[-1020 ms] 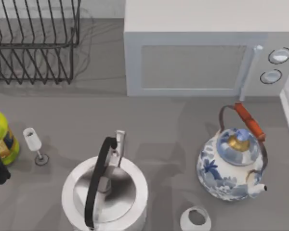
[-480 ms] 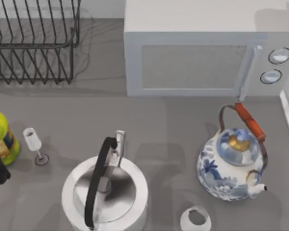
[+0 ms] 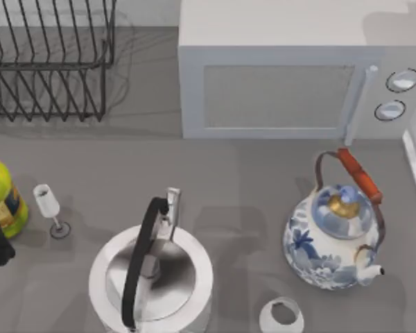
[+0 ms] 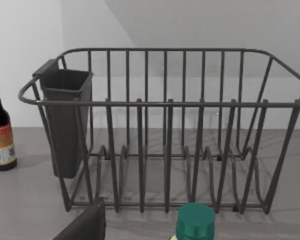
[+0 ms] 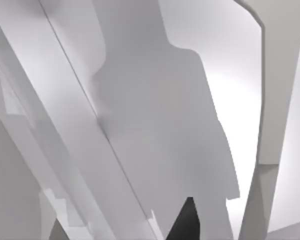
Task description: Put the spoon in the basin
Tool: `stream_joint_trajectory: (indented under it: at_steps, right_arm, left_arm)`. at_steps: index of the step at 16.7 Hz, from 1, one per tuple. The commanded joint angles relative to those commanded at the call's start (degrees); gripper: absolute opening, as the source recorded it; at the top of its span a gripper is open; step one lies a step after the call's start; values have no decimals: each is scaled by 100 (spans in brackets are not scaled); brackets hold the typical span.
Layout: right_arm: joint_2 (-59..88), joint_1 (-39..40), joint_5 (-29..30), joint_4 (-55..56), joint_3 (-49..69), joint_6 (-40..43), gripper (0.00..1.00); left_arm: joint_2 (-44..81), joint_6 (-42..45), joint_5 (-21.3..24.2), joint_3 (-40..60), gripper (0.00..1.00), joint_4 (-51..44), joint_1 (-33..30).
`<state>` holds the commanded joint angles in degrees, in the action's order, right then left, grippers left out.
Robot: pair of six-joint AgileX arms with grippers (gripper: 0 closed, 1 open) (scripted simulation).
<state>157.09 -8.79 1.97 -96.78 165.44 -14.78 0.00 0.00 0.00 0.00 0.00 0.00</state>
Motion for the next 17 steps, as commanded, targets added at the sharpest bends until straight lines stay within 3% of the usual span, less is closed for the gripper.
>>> stream_joint_trajectory:
  at_steps: [10, 16, 17]
  right_arm:
    - [-744, 33, -1, 1603, -2391, 10, 0]
    - [-808, 33, 0, 1776, -2600, 7, 0]
    - [-808, 33, 0, 1776, -2600, 7, 8]
  left_arm:
    - [0, 0, 0, 0, 100, 0, 0]
    - [0, 0, 0, 0, 100, 0, 0]
    - [0, 0, 0, 0, 100, 0, 0]
